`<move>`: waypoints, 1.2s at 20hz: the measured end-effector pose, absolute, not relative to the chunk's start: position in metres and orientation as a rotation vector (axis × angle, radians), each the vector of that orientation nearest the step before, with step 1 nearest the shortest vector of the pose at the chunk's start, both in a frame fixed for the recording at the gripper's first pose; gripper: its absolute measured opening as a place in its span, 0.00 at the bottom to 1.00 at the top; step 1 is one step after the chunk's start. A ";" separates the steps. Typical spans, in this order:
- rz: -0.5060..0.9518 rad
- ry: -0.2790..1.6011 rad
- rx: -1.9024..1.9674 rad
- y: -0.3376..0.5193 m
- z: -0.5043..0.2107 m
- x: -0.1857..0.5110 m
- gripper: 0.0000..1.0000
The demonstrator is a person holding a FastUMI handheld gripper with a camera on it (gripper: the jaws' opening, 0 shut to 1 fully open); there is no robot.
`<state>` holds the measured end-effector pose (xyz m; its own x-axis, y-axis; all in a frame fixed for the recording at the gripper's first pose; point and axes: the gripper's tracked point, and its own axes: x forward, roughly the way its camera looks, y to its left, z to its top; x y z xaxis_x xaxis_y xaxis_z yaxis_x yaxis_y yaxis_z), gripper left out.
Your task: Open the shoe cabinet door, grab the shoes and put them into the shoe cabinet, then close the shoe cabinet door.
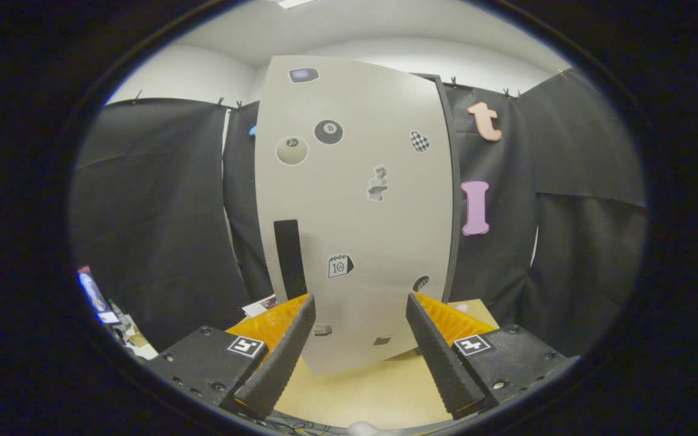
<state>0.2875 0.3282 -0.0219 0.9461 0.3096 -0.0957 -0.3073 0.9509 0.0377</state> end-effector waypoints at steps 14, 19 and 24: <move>0.134 0.013 0.028 0.244 0.012 0.192 0.99; 0.069 0.034 0.045 0.208 0.005 0.158 0.99; 0.020 0.043 0.038 0.185 0.002 0.134 0.99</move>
<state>0.1337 0.1853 0.0020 0.9989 0.0212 -0.0421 -0.0196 0.9991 0.0385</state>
